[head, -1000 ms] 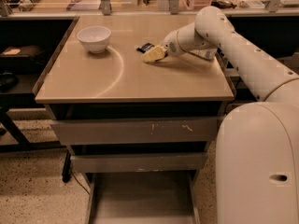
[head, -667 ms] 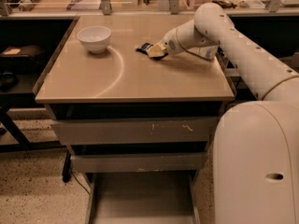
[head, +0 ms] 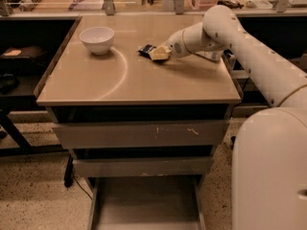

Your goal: Place rxbar blueberry into bottom drawer

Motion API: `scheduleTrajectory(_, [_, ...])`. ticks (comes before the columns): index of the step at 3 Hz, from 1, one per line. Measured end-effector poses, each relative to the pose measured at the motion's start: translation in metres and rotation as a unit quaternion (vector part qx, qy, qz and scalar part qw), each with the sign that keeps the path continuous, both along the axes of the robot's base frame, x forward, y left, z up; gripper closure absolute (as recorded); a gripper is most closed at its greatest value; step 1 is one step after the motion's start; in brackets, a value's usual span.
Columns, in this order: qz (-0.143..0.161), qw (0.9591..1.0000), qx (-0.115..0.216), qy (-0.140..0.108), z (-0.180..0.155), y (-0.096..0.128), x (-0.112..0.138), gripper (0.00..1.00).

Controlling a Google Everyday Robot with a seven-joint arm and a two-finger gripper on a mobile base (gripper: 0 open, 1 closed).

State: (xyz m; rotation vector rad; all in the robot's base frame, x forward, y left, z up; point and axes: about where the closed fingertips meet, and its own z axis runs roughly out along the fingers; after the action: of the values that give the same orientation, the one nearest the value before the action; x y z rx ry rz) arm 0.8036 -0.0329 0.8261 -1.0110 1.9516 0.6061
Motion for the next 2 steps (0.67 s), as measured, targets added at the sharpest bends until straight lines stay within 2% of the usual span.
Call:
scheduleTrajectory(1, [0.013, 0.9977, 0.055, -0.038, 0.033, -0.011, -0.043, 1.0])
scheduleTrajectory(2, [0.012, 0.9931, 0.085, -0.08, 0.053, -0.028, -0.093, 1.0])
